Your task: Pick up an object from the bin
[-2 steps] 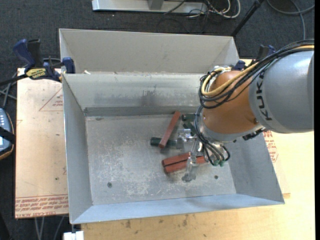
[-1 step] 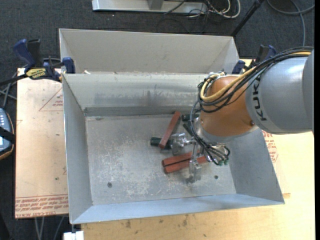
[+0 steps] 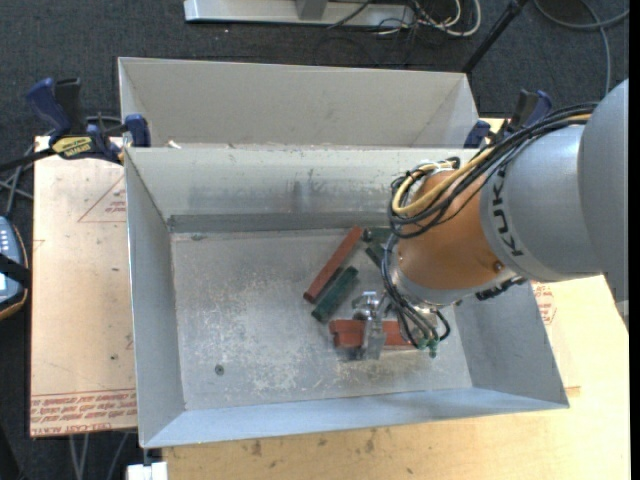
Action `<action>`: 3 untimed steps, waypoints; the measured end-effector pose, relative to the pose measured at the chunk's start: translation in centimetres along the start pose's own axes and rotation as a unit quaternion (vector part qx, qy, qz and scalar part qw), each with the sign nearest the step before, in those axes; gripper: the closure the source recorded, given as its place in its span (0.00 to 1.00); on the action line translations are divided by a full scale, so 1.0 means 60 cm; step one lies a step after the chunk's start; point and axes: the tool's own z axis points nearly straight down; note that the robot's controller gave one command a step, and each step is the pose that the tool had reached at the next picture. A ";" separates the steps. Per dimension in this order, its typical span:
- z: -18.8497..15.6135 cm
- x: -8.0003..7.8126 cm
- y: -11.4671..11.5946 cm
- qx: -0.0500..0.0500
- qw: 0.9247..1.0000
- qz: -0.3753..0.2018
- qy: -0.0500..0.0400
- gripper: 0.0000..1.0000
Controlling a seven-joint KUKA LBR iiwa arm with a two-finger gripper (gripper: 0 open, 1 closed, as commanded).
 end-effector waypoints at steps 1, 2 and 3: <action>0.000 0.000 0.000 0.000 1.000 0.000 0.000 1.00; -0.007 0.003 0.000 0.000 1.000 0.000 0.003 1.00; -0.043 0.006 0.000 0.000 1.000 0.000 0.006 1.00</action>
Offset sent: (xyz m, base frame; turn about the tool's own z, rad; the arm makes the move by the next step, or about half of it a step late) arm 0.0000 0.0000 0.1188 0.0000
